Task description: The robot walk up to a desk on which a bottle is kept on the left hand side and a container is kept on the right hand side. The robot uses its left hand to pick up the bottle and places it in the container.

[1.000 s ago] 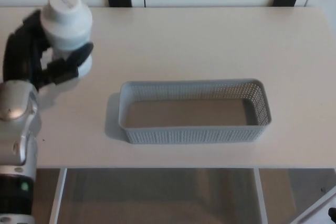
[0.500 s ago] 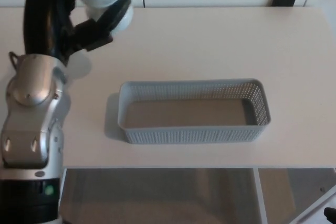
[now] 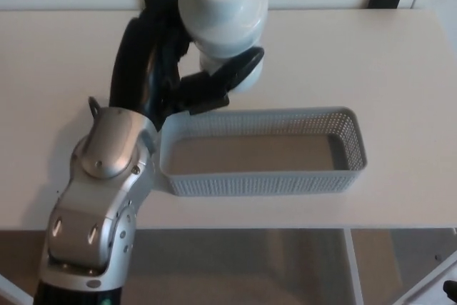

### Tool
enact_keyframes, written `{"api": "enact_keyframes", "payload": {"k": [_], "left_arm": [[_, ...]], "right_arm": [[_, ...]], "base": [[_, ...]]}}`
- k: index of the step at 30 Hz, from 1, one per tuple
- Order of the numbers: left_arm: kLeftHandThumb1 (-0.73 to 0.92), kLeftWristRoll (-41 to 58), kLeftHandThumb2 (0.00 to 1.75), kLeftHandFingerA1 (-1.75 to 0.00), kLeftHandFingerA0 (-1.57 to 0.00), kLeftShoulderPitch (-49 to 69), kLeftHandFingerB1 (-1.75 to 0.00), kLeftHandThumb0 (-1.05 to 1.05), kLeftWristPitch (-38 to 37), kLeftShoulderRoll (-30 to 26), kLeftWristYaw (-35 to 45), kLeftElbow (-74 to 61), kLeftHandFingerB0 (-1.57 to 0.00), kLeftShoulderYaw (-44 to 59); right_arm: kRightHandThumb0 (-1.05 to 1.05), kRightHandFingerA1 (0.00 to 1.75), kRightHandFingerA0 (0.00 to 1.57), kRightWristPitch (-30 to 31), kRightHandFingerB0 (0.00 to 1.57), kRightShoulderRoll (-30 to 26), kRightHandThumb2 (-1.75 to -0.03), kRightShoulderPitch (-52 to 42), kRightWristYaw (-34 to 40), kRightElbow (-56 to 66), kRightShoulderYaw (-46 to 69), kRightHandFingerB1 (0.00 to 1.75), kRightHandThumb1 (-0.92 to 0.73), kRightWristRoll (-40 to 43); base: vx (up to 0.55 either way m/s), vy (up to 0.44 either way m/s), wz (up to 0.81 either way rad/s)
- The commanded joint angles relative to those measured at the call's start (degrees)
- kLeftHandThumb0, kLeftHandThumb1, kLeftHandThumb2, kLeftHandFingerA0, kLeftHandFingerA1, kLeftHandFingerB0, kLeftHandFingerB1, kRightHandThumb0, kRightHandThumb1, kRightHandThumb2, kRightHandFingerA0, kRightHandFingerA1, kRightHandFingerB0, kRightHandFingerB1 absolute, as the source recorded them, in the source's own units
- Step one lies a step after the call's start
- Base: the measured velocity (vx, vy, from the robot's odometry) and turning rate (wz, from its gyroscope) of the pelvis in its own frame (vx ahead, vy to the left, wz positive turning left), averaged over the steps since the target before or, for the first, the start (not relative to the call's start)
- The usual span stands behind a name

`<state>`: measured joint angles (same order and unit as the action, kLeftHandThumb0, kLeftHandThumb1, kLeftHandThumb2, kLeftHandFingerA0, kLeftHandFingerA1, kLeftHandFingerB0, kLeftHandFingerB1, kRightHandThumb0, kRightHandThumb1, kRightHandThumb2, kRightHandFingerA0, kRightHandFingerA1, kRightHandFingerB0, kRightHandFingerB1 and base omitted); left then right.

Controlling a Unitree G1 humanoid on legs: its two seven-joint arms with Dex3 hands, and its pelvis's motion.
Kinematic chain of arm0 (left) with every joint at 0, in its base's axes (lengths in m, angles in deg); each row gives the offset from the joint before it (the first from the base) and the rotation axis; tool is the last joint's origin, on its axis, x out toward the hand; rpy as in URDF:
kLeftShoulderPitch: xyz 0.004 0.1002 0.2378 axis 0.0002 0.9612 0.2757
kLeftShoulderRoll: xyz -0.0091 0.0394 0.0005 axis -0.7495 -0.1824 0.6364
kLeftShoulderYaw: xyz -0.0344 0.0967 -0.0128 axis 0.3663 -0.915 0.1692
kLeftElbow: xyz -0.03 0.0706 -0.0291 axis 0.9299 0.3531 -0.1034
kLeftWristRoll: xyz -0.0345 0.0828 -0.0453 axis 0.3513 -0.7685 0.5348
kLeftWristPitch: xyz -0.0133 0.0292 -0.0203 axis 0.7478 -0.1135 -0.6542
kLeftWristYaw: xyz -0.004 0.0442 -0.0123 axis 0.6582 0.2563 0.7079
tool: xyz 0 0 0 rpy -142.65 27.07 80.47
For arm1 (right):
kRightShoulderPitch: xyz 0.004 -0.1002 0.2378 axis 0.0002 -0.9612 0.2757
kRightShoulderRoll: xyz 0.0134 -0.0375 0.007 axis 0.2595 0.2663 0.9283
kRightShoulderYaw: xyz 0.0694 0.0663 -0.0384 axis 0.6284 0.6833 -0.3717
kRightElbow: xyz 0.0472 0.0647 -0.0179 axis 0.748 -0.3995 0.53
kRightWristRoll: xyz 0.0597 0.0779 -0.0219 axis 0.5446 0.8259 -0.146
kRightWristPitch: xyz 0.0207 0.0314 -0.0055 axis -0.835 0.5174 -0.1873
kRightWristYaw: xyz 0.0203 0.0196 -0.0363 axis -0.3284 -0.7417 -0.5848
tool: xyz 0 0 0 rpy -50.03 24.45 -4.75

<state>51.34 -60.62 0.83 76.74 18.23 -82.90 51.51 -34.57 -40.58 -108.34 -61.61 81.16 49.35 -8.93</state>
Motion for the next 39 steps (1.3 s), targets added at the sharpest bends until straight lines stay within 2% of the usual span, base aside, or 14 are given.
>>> {"api": "enact_keyframes", "payload": {"k": [1,2,10,12,13,18,30,32,34,36,38,39], "left_arm": [[0.83,1.2,0.70,-1.31,-1.00,0.5,-0.98,-0.03,4.0,-0.8,0.7,0.7,-0.75,1.3],[0.84,1.0,0.70,-1.35,-0.98,0.7,-1.00,-0.02,4.3,-1.0,0.7,0.8,-0.73,1.3],[0.82,0.9,0.75,-1.37,-0.98,1.6,-1.05,-0.01,3.4,-1.6,1.6,2.9,-0.74,2.1],[0.82,0.8,0.75,-1.37,-0.99,1.6,-1.05,-0.02,3.0,-1.7,1.8,3.7,-0.74,2.3],[0.81,0.6,0.76,-1.28,-1.03,1.6,-1.05,-0.05,3.6,-1.7,1.4,4.3,-0.76,2.5],[0.77,0.0,0.82,-1.29,-1.04,1.8,-1.06,-0.03,3.6,-1.6,1.1,5.4,-0.77,2.4],[0.81,0.8,0.74,-1.27,-1.05,3.2,-1.00,-0.07,3.5,-1.4,2.2,6.7,-0.76,2.3],[0.81,1.5,0.70,-1.25,-1.10,3.1,-0.68,-0.12,4.5,-1.4,2.5,7.0,-0.76,2.7],[0.81,2.0,0.70,-1.25,-1.10,3.0,-0.68,-0.12,5.2,-1.4,2.9,7.1,-0.76,2.9],[0.82,3.0,0.64,-1.20,-1.07,2.8,-0.48,-0.17,7.0,-2.4,5.0,7.5,-0.59,2.8],[0.82,3.1,0.64,-1.20,-1.07,2.8,-0.48,-0.17,7.2,-2.7,5.5,7.6,-0.59,2.7],[0.63,3.6,0.82,-0.52,-0.44,2.8,-0.39,-0.57,7.9,-4.1,7.7,7.7,-0.15,2.2]], "right_arm": [[-0.16,0.61,0.59,-1.5,0.42,-1.1,-0.60,0.3,-1.3,-0.4,0.3,0.46,-0.72,0.5],[-0.14,0.60,0.60,-1.3,0.42,-1.0,-0.60,0.1,-1.1,-0.3,0.4,0.46,-0.72,0.5],[-0.16,0.61,0.59,-1.5,0.42,-1.0,-0.60,0.0,-0.9,-0.2,0.2,0.46,-0.71,0.1],[-0.16,0.61,0.59,-1.6,0.42,-0.9,-0.60,0.1,-1.1,-0.4,0.3,0.46,-0.72,0.4],[-0.17,0.61,0.60,-1.9,0.41,-1.2,-0.60,0.1,-1.2,-0.5,0.2,0.46,-0.71,0.1],[-0.18,0.60,0.60,-2.1,0.41,-1.2,-0.60,0.1,-1.4,-0.7,0.3,0.46,-0.70,0.2],[-0.18,0.61,0.61,-2.5,0.41,-1.3,-0.60,0.8,-1.6,-0.7,0.2,0.46,-0.70,0.2],[-0.17,0.62,0.62,-2.3,0.41,-1.3,-0.60,1.2,-1.3,-0.8,0.2,0.46,-0.70,0.1],[-0.17,0.62,0.62,-2.0,0.41,-1.2,-0.60,1.3,-1.1,-0.8,0.2,0.46,-0.70,0.1],[-0.15,0.61,0.63,-1.8,0.42,-0.9,-0.60,1.2,-1.1,-0.5,0.3,0.45,-0.70,0.4],[-0.15,0.61,0.63,-1.7,0.42,-0.9,-0.60,1.2,-1.1,-0.4,0.3,0.45,-0.70,0.5],[-0.17,0.62,0.60,-2.0,0.41,-1.0,-0.60,1.2,-1.3,-0.6,0.3,0.46,-0.70,0.5]], "base": [[0.00,0.000,0.00],[0.00,0.000,0.00],[0.00,0.000,0.00],[0.00,0.000,0.00],[0.00,0.000,0.00],[0.00,0.000,0.00],[0.00,0.000,0.00],[0.00,0.000,0.00],[0.00,0.000,0.00],[0.00,0.000,0.00],[0.00,0.000,0.00],[0.00,0.000,0.00]]}}
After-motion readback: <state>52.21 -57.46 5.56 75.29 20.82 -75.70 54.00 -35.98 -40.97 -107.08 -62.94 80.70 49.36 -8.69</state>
